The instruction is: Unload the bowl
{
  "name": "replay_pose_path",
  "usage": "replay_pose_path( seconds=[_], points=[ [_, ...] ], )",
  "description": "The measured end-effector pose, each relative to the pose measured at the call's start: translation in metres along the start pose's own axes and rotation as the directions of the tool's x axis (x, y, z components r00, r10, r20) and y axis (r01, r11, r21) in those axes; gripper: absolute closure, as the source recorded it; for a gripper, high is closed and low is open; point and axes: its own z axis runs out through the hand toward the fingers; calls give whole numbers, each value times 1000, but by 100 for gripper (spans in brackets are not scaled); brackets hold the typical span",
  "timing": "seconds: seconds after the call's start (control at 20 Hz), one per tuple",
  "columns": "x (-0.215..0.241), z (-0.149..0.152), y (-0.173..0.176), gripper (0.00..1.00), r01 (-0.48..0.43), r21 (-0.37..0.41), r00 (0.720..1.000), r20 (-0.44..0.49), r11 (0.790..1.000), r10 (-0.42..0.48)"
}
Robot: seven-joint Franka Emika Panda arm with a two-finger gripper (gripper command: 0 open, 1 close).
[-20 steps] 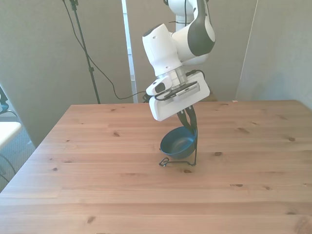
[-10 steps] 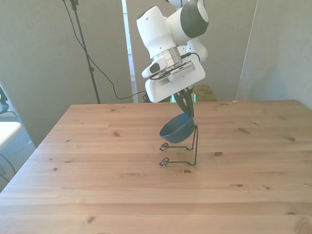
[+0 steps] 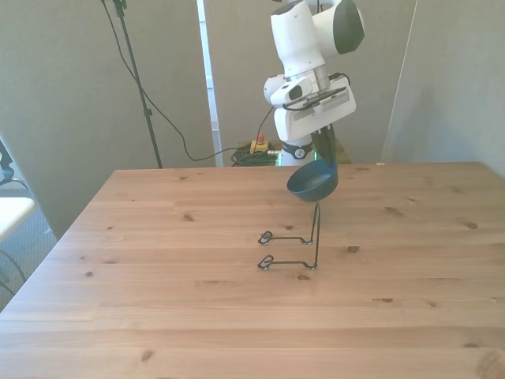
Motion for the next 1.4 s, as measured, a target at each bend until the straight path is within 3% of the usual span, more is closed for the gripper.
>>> replay_pose_path(
  seconds=[0.15,0.35,0.55,0.6,0.9,1.4],
  points=[
    [-21,14,-6,100,-65,-85,998,15,994,67],
    [-33,36,-1,100,-133,-211,990,20,968,141],
    [-29,58,8,100,-170,-274,983,23,947,183],
    [-26,61,10,0,-176,-286,982,20,942,190],
    [-11,65,11,0,-210,-317,975,-1,925,221],
    [2,61,14,0,-234,-308,970,-13,922,241]
  ],
)
